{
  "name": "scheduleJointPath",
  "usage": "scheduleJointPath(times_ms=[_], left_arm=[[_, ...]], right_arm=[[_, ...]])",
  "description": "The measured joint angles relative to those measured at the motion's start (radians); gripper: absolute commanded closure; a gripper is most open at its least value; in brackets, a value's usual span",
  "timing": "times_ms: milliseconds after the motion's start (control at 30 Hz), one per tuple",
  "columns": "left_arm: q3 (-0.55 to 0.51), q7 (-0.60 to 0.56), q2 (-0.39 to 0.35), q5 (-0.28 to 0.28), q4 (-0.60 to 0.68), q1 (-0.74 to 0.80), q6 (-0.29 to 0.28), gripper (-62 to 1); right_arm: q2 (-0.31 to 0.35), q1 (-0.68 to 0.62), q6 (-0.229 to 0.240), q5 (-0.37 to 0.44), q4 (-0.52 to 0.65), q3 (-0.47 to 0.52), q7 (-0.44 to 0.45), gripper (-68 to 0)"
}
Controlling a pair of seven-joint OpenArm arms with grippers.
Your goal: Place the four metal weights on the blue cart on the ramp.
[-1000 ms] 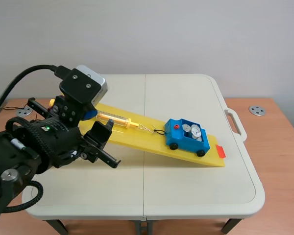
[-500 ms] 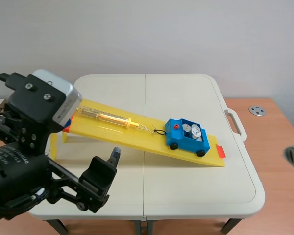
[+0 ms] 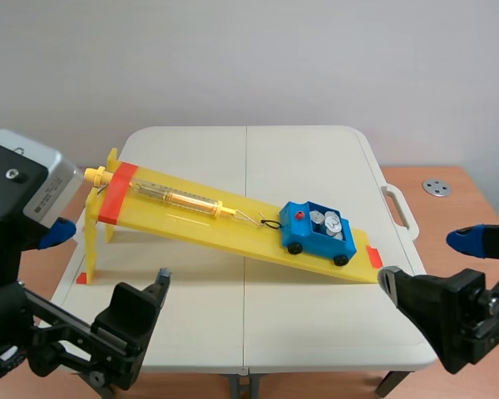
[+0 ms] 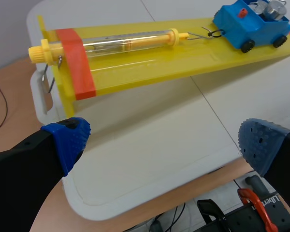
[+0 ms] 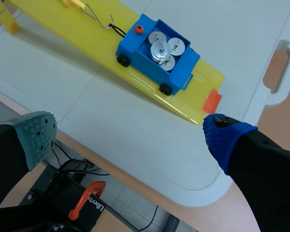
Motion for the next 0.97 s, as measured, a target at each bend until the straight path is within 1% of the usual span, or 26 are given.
scheduleJointPath(times_ms=[100,167,267,433,967], left_arm=[[-0.002,0.000,-0.024,0.000,0.000,0.000,0.005,-62.3],[-0.002,-0.002,-0.038,0.000,0.000,0.000,0.007,-62.3],[-0.002,-0.008,-0.042,0.000,0.000,0.000,0.008,-62.3],[-0.002,-0.013,-0.042,-0.017,-0.002,0.000,0.008,-62.3],[-0.002,-0.015,-0.042,-0.018,-0.002,0.000,0.008,-62.3]], right_arm=[[0.000,0.000,-0.073,-0.008,0.000,-0.025,0.035,-62.4],[0.000,0.000,-0.120,-0.024,0.000,-0.031,0.040,-62.4],[0.000,0.000,-0.153,-0.072,0.000,-0.031,0.039,-62.4],[0.000,0.000,-0.154,-0.087,0.000,-0.030,0.039,-62.4],[0.000,0.000,-0.153,-0.086,0.000,-0.030,0.039,-62.4]])
